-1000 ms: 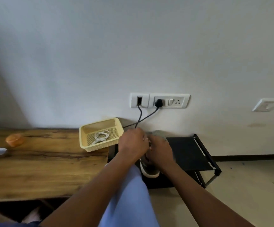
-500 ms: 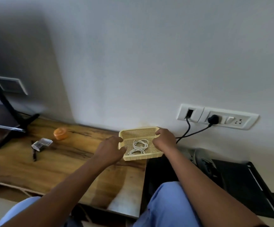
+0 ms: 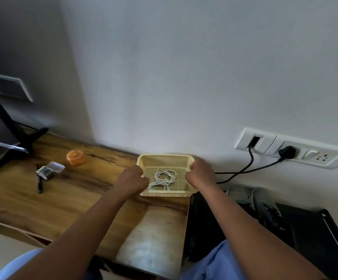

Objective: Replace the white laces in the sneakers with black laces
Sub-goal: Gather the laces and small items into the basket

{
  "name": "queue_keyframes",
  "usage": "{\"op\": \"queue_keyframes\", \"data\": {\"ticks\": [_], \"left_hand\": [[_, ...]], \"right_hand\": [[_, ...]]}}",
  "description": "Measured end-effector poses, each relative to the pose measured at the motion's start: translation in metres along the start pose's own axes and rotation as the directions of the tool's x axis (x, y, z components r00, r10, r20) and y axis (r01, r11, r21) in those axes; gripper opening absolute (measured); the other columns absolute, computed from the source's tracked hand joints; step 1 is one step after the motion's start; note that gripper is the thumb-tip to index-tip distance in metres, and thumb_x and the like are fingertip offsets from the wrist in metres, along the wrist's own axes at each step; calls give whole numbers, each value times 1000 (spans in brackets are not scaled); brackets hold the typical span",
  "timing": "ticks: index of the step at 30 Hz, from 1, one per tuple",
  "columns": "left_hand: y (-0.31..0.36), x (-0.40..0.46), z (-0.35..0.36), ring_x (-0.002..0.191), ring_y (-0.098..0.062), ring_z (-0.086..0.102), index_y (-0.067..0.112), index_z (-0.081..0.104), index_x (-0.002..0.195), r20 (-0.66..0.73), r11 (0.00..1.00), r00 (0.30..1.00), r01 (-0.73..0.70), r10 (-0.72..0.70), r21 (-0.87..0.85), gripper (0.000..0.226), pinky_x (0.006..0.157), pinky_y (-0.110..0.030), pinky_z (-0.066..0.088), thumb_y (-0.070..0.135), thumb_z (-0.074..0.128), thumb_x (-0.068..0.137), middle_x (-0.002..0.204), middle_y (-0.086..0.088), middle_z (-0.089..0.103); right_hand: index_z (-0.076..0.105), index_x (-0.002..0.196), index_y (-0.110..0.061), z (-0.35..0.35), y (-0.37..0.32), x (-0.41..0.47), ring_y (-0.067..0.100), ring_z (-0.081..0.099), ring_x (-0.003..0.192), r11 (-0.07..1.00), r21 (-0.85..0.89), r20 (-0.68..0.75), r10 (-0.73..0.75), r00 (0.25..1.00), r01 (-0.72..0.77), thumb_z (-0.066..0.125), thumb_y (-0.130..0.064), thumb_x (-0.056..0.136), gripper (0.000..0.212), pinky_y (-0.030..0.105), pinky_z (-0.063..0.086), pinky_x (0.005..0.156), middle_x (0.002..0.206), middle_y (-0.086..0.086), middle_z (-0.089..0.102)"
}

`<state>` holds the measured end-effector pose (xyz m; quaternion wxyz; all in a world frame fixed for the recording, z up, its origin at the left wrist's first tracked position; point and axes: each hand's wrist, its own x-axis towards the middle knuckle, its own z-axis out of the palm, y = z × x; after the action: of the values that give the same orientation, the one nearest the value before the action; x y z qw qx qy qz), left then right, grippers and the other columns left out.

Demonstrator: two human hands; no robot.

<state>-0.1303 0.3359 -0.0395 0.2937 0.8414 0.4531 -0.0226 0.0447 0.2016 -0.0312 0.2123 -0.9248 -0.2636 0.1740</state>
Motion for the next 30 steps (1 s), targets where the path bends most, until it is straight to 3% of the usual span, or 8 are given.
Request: {"op": "queue_keyframes", "data": {"ticks": [5, 11, 14, 16, 19, 21, 25, 30], "left_hand": [[-31, 10, -23, 127, -29, 57, 10, 57, 137, -10, 996, 998, 68, -68, 65, 41, 95, -33, 46, 29, 60, 101, 141, -12, 60], [-70, 17, -45, 120, -30, 62, 12, 62, 129, -75, 979, 993, 105, -93, 173, 36, 90, -34, 48, 27, 62, 96, 132, -12, 66], [-77, 18, -50, 118, -30, 63, 12, 63, 128, -95, 976, 992, 100, -83, 193, 38, 86, -33, 48, 28, 65, 94, 128, -12, 68], [-78, 17, -52, 119, -30, 64, 14, 64, 128, -117, 976, 991, 85, -62, 202, 39, 90, -34, 50, 29, 67, 92, 128, -10, 68], [-81, 17, -51, 117, -30, 65, 15, 65, 127, -141, 978, 989, 73, -46, 194, 40, 90, -35, 52, 27, 69, 90, 127, -10, 69], [-84, 18, -50, 118, -30, 65, 14, 64, 128, -137, 980, 989, 77, -52, 185, 40, 91, -34, 52, 27, 70, 90, 127, -10, 69], [-85, 19, -49, 122, -29, 63, 16, 64, 130, -134, 976, 990, 73, -46, 206, 41, 96, -34, 50, 24, 69, 90, 130, -9, 68], [-86, 20, -49, 122, -28, 64, 18, 66, 130, -146, 969, 989, 72, -37, 238, 42, 98, -36, 52, 23, 70, 89, 129, -8, 69]], "right_hand": [[68, 120, -10, 19, -33, -6, 26, 67, 111, 995, -20, 13, -94, 995, 94, 65, -9, 91, 29, 25, 42, 72, 118, 5, 70], [72, 113, -12, 43, -67, -1, 27, 69, 106, 979, -95, 61, -173, 983, 178, 67, -12, 86, 27, 28, 48, 72, 110, 4, 73], [71, 111, -15, 47, -80, 3, 31, 67, 105, 967, -157, -15, -205, 979, 201, 66, -15, 86, 25, 30, 47, 72, 108, 5, 69], [71, 107, -15, 54, -90, 7, 31, 64, 104, 935, -193, -89, -319, 944, 297, 66, -16, 88, 20, 35, 52, 76, 107, 6, 67], [72, 101, -13, 71, -100, 9, 26, 66, 100, 907, -112, -16, -410, 912, 406, 71, -23, 91, 15, 36, 55, 80, 101, 3, 70], [70, 103, -12, 82, -103, 12, 25, 63, 99, 900, -142, 83, -403, 911, 411, 74, -34, 93, 25, 31, 46, 71, 101, 3, 68], [48, 71, -19, 98, -104, 27, 22, 53, 81, 923, -156, 136, -333, 933, 352, 80, -36, 86, 39, 25, 22, 49, 70, -5, 47], [60, 71, -15, 113, -111, 41, 22, 57, 71, 944, -170, 121, -266, 956, 284, 76, -14, 81, 19, 25, 26, 47, 65, -2, 53]]}}
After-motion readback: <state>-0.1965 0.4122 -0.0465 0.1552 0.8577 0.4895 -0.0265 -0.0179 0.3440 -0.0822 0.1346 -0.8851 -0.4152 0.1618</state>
